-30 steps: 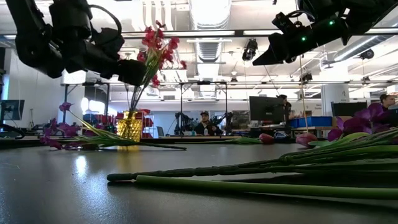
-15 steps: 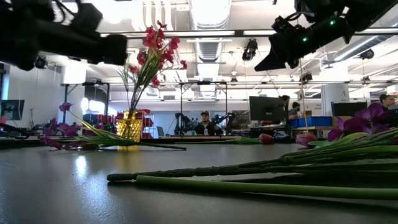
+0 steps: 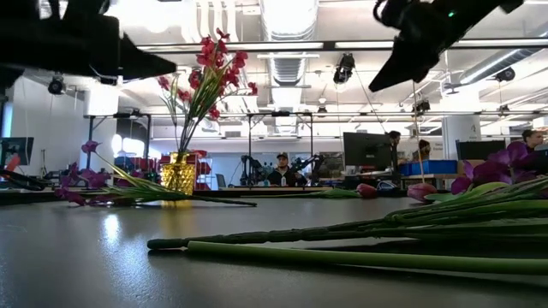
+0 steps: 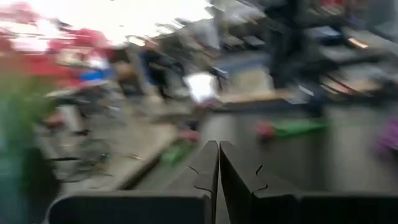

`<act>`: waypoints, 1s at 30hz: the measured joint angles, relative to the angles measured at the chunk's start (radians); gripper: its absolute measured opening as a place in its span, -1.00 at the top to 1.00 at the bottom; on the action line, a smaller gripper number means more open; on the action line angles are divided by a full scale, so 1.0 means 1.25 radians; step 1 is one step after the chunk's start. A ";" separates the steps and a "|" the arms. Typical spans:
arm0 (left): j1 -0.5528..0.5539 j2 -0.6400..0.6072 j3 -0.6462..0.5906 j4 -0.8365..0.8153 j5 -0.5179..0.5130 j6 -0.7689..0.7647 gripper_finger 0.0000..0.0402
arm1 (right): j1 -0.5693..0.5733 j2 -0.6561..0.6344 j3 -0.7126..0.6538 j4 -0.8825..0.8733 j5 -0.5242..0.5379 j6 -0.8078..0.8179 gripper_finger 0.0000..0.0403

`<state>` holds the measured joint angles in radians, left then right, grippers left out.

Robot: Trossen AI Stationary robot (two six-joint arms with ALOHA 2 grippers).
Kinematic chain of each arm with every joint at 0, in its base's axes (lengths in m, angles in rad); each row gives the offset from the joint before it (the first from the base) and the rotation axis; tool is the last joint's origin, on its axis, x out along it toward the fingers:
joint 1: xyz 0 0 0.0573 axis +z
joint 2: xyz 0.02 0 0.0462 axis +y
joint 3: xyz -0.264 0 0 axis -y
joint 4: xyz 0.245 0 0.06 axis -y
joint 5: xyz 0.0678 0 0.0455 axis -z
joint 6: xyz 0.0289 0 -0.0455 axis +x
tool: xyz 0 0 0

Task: Sort flowers into vase by color
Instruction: Put the white tulip into the yellow vase

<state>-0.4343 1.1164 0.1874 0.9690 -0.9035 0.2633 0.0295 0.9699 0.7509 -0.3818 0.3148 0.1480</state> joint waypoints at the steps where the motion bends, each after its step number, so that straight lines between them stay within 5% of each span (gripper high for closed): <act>1: -0.005 0.001 0.040 -0.101 0.038 -0.039 1.00 | 0.026 0.000 0.000 -0.005 0.022 0.001 0.95; 6: -0.009 0.069 0.289 -0.573 0.282 -0.243 1.00 | 0.115 0.000 -0.011 -0.007 0.107 0.002 0.95; 14: -0.018 0.391 0.684 -0.824 0.542 -0.268 1.00 | 0.151 0.000 -0.061 0.064 0.112 0.034 0.95; 24: -0.027 0.804 1.225 -1.103 0.733 -0.216 0.97 | 0.151 0.000 -0.072 0.082 0.108 0.030 0.95; 30: -0.032 1.014 1.526 -1.288 0.744 -0.237 0.77 | 0.151 0.000 -0.073 0.063 0.105 0.012 0.95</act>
<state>-0.4738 2.3835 2.0948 -0.6412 0.0261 -0.0334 0.2180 0.9695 0.6601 -0.3029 0.4461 0.1627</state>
